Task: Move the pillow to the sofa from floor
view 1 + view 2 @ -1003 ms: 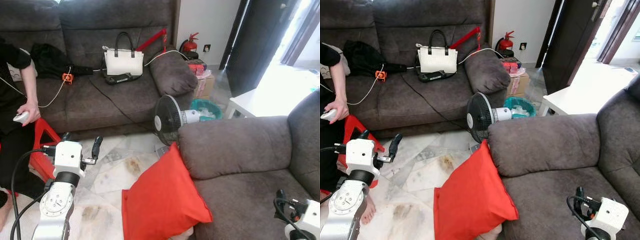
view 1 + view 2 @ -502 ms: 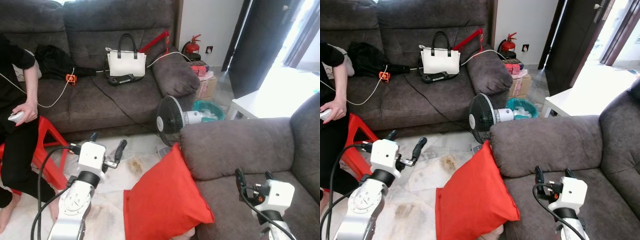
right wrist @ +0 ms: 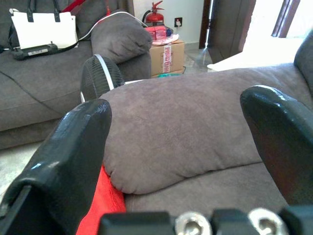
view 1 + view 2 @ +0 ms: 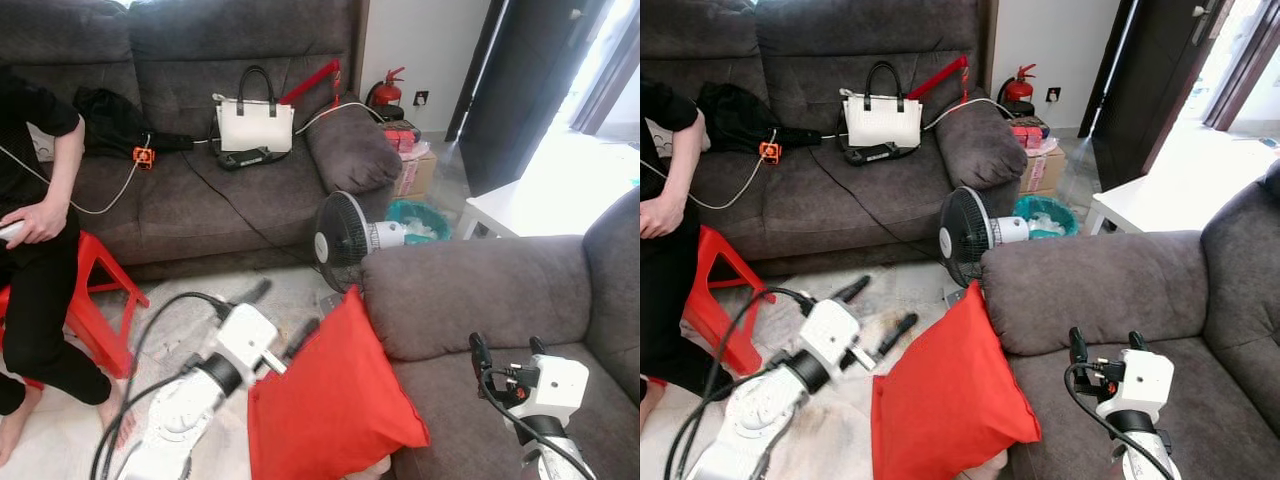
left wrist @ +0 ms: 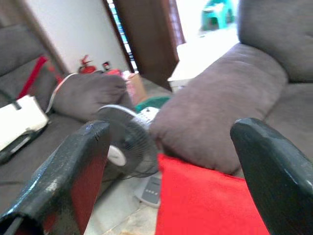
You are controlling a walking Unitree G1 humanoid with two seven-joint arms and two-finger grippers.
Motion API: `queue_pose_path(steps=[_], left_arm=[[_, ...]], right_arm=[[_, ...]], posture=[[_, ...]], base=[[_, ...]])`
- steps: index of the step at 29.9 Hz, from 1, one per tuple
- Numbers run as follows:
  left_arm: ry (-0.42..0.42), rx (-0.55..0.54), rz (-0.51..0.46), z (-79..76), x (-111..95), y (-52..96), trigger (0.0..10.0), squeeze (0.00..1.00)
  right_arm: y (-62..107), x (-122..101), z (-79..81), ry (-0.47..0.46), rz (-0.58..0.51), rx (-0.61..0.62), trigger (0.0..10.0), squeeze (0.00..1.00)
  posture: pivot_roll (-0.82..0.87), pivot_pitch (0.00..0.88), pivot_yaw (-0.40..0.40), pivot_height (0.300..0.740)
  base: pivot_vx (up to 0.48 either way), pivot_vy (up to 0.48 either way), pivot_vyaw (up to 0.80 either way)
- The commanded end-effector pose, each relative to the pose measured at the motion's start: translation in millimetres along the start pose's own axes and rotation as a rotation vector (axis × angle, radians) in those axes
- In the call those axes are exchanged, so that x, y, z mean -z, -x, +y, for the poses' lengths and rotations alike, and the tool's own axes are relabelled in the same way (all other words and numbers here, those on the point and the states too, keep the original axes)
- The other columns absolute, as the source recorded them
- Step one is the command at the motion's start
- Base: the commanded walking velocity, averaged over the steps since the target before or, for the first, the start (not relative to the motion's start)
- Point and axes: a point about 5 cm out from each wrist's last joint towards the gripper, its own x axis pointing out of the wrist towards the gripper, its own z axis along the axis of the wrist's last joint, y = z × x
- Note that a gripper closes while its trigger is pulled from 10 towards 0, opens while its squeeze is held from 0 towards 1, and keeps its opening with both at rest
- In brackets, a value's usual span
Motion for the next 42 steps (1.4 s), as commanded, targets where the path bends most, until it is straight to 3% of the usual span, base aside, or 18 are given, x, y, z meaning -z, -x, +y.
queue_pose_path(steps=[1,5,7,9,10,11,12,18,42], left_arm=[[-0.003,0.009,-0.001,-1.7,-3,-2.0,10.0,0.00],[-0.007,-0.006,0.015,1.4,-1,-0.2,10.0,0.00],[-0.001,-0.065,0.031,9.4,3,2.3,10.0,0.00],[0.040,-0.215,0.081,28.5,17,9.5,10.0,0.00],[0.040,-0.215,0.081,28.5,17,9.5,10.0,0.00],[0.066,-0.337,0.107,44.4,27,15.8,10.0,0.00],[0.077,-0.374,0.110,48.9,28,17.1,10.0,0.00],[0.053,-0.475,0.105,61.3,31,15.1,10.0,0.00],[0.058,-0.482,0.074,62.7,34,8.1,10.0,0.00]], right_arm=[[-0.4,-2,0.6,0.003,-0.004,-0.005,10.0,0.00],[-0.4,-1,2.9,0.001,0.001,-0.010,10.0,0.00],[-1.0,-1,2.8,0.001,0.001,-0.009,10.0,0.00],[-2.7,-2,3.0,-0.001,-0.001,-0.006,10.0,0.00],[-2.7,-2,3.0,-0.001,-0.001,-0.006,10.0,0.00],[-3.7,-1,3.7,-0.003,-0.001,-0.005,10.0,0.00],[-3.8,-1,4.3,-0.006,-0.001,-0.005,10.0,0.00],[-5.0,-3,10.9,-0.015,-0.010,-0.015,10.0,0.00],[-6.9,-4,15.9,0.008,-0.001,0.003,10.0,0.00]], posture=[[0.12,0.000,-0.030,0.740],[0.13,0.000,-0.033,0.740],[0.13,0.000,-0.033,0.740],[0.13,0.000,-0.032,0.740],[0.13,0.000,-0.032,0.740],[0.14,0.000,-0.035,0.740],[0.14,0.000,-0.035,0.740],[0.13,0.000,-0.036,0.740],[0.12,0.000,-0.028,0.740]], base=[[0.000,0.000,0.00],[0.000,0.000,0.00],[0.000,0.000,0.00],[0.000,0.000,0.00],[0.000,0.000,0.00],[0.000,0.000,0.00],[0.000,0.000,0.00],[0.000,0.000,0.00],[0.000,0.000,0.00]])
